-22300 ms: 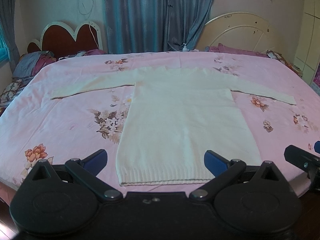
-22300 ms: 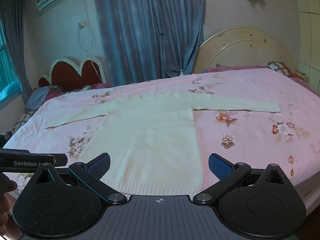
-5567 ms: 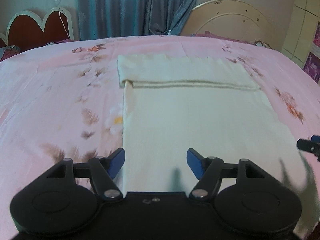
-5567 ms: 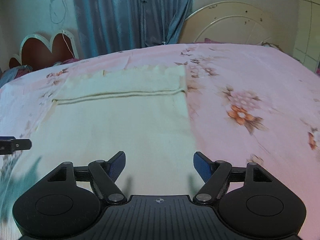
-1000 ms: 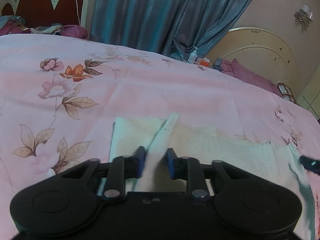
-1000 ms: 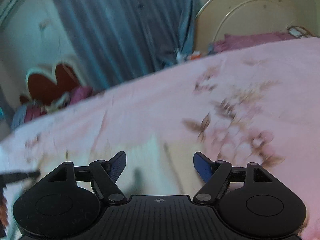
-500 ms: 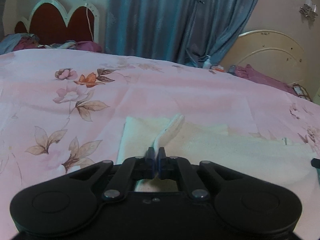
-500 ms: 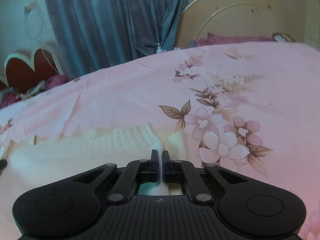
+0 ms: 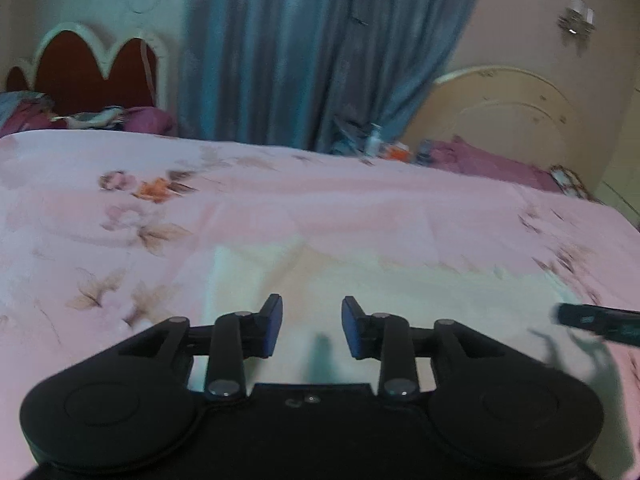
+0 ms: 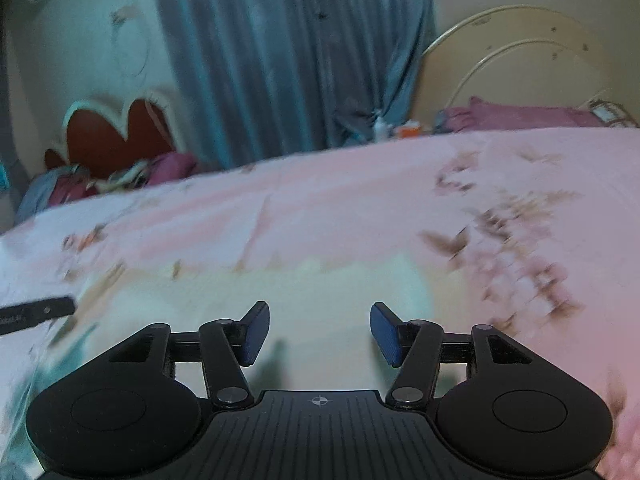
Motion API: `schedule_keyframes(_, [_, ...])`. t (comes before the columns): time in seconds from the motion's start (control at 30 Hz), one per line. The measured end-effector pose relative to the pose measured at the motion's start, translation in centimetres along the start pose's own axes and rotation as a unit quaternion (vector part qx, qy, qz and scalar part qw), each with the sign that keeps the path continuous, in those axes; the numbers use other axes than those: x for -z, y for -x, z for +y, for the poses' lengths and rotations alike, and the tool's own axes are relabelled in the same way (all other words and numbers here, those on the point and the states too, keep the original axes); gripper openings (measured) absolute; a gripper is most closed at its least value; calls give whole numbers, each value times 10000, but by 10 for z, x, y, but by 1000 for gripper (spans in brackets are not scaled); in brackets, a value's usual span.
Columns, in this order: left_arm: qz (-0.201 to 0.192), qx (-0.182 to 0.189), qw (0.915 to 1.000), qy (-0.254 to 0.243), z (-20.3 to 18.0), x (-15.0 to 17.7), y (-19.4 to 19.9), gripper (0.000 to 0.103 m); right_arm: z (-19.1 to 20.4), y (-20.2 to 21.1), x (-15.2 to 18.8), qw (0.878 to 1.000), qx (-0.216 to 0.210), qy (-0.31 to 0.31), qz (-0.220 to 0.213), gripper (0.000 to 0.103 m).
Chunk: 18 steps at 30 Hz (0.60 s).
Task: Fold small clothes
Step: 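Press the folded sweater flat with both open grippers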
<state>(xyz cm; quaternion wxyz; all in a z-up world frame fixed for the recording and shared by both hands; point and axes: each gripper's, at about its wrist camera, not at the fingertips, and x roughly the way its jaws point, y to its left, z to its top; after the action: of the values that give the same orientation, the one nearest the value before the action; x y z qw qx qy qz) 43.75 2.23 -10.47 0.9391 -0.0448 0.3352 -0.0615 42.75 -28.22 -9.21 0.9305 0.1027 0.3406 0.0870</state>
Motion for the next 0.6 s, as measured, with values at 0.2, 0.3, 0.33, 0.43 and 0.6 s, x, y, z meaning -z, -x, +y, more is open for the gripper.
schedule_keyframes(0.2, [452,-29,9988,-176,-5,28,-11,33,20,-8,27,9987,170,389,273,56])
schedule_keyframes(0.3, [452,-9,9988,-203,3,34,-10,34,9,-9,34,9979,420,371,322,56])
schedule_keyframes(0.33, [466,6,9987,-218,4,33,-9,34,4,-7,36,9976,511,336,314,56])
schedule_keyframes(0.43, [525,32,9985,-133,8,32,-6,34,-1,3,40,9974,645,116,291,56])
schedule_keyframes(0.6, [614,-37,9977,-293,4,32,-4,33,8,8,44,9951,889,231,356,56])
